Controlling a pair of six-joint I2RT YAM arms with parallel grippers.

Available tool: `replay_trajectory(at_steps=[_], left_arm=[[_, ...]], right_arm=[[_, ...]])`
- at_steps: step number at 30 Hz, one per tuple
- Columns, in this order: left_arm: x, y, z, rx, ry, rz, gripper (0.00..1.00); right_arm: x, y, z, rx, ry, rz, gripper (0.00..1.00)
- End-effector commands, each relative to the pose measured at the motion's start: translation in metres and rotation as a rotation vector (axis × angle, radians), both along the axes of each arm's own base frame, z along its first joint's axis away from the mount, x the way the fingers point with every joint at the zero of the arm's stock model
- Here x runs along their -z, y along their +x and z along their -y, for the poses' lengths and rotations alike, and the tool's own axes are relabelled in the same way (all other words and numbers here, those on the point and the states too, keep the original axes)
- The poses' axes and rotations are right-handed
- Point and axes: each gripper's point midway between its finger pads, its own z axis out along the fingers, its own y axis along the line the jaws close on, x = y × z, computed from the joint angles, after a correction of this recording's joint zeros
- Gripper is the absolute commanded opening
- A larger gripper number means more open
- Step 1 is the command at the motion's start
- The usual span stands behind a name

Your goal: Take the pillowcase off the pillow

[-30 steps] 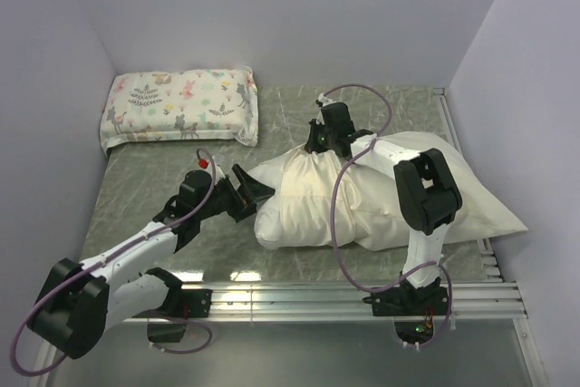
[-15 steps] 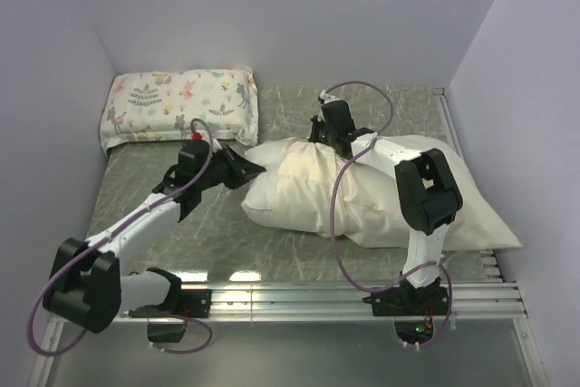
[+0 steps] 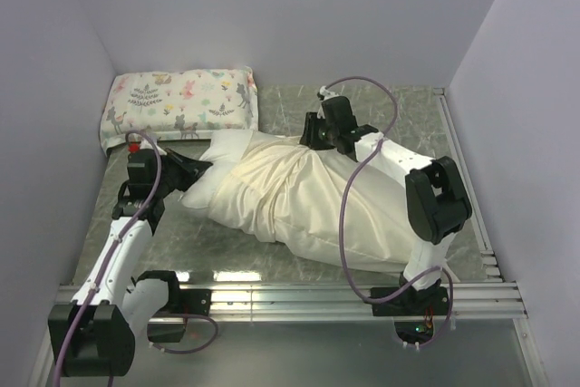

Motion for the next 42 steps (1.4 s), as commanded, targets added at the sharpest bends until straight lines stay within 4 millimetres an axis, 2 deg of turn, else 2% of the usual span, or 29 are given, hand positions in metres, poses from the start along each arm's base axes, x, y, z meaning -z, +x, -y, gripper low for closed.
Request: replay_trajectory(at_steps=[1, 3, 4, 5, 6, 8, 9, 11, 12, 13, 15, 16, 17, 20, 21, 23, 24, 25, 26, 27, 29, 30, 31, 33, 35, 36, 37, 39, 42], left_arm=[[-0.013, 0.01, -0.021, -0.094, 0.056, 0.09, 0.0], [-0.013, 0.009, -0.021, -0.095, 0.059, 0.092, 0.0], [-0.014, 0.009, -0.021, -0.094, 0.06, 0.095, 0.0], [-0.015, 0.008, -0.02, -0.092, 0.061, 0.096, 0.0], [-0.016, 0.007, -0.021, -0.095, 0.066, 0.098, 0.0], [-0.018, 0.007, -0.02, -0.092, 0.07, 0.103, 0.0], [-0.019, 0.006, -0.02, -0.09, 0.072, 0.105, 0.0], [-0.019, 0.006, -0.019, -0.087, 0.076, 0.105, 0.0], [-0.018, 0.006, -0.019, -0.085, 0.077, 0.105, 0.0], [-0.017, 0.006, -0.018, -0.083, 0.075, 0.105, 0.0], [-0.015, 0.006, -0.018, -0.079, 0.07, 0.102, 0.0], [-0.015, 0.006, -0.016, -0.076, 0.067, 0.102, 0.0], [-0.015, 0.006, -0.015, -0.071, 0.062, 0.105, 0.0], [-0.019, 0.008, -0.016, -0.075, 0.061, 0.116, 0.0], [-0.018, 0.008, -0.016, -0.078, 0.061, 0.112, 0.0], [-0.023, 0.007, -0.009, -0.055, 0.061, 0.122, 0.0], [-0.024, 0.007, -0.008, -0.053, 0.062, 0.121, 0.0], [-0.026, 0.007, -0.007, -0.049, 0.065, 0.127, 0.0], [-0.028, 0.007, -0.007, -0.047, 0.066, 0.129, 0.0], [-0.031, 0.006, -0.006, -0.046, 0.069, 0.133, 0.0], [-0.035, 0.006, -0.008, -0.047, 0.087, 0.137, 0.0], [-0.037, 0.006, -0.009, -0.051, 0.091, 0.137, 0.0], [-0.042, 0.007, -0.012, -0.058, 0.109, 0.14, 0.0], [-0.05, 0.012, -0.017, -0.067, 0.115, 0.149, 0.0], [-0.056, 0.017, -0.027, -0.072, 0.096, 0.157, 0.0], [-0.06, 0.022, -0.031, -0.078, 0.092, 0.156, 0.0], [-0.063, 0.023, -0.033, -0.068, 0.086, 0.162, 0.0], [-0.067, 0.03, -0.048, -0.102, 0.077, 0.162, 0.0], [-0.072, 0.038, -0.063, -0.116, 0.063, 0.16, 0.0]], right_arm=[[-0.055, -0.012, 0.002, 0.004, -0.07, 0.101, 0.53], [-0.07, -0.03, -0.009, -0.013, -0.078, 0.121, 0.63], [-0.088, -0.038, -0.009, -0.005, -0.06, 0.15, 0.69], [-0.095, -0.045, -0.009, 0.006, -0.067, 0.166, 0.7], [-0.111, -0.057, -0.009, 0.008, -0.061, 0.192, 0.73], [-0.116, -0.081, -0.02, -0.005, -0.059, 0.202, 0.74], [-0.119, -0.087, -0.017, 0.018, -0.069, 0.213, 0.75], [-0.126, -0.114, -0.022, 0.004, -0.036, 0.224, 0.75], [-0.136, -0.123, -0.018, 0.019, -0.021, 0.252, 0.75], [-0.13, -0.134, -0.019, 0.017, -0.024, 0.239, 0.76], [-0.14, -0.16, -0.028, -0.008, 0.019, 0.251, 0.76], [-0.134, -0.17, -0.03, -0.019, 0.02, 0.244, 0.76], [-0.134, -0.19, -0.045, -0.071, 0.039, 0.243, 0.76], [-0.123, -0.217, -0.065, -0.1, 0.038, 0.226, 0.77], [-0.109, -0.231, -0.077, -0.127, 0.004, 0.201, 0.77], [-0.104, -0.236, -0.088, -0.124, -0.024, 0.203, 0.77], [-0.087, -0.243, -0.095, -0.143, -0.075, 0.183, 0.77], [-0.086, -0.243, -0.098, -0.126, -0.084, 0.179, 0.76], [-0.08, -0.239, -0.095, -0.096, -0.116, 0.187, 0.75], [-0.074, -0.238, -0.094, -0.089, -0.141, 0.182, 0.69], [-0.059, -0.233, -0.083, -0.049, -0.212, 0.172, 0.57], [-0.059, -0.229, -0.069, -0.002, -0.253, 0.187, 0.34], [-0.057, -0.225, -0.058, 0.03, -0.277, 0.191, 0.24], [-0.057, -0.221, -0.032, 0.076, -0.3, 0.198, 0.09], [-0.058, -0.208, -0.005, 0.141, -0.298, 0.192, 0.06], [-0.059, -0.208, 0.012, 0.163, -0.278, 0.188, 0.04], [-0.058, -0.199, 0.03, 0.21, -0.269, 0.177, 0.04], [-0.056, -0.195, 0.059, 0.255, -0.245, 0.176, 0.04], [-0.051, -0.186, 0.094, 0.323, -0.218, 0.159, 0.06]])
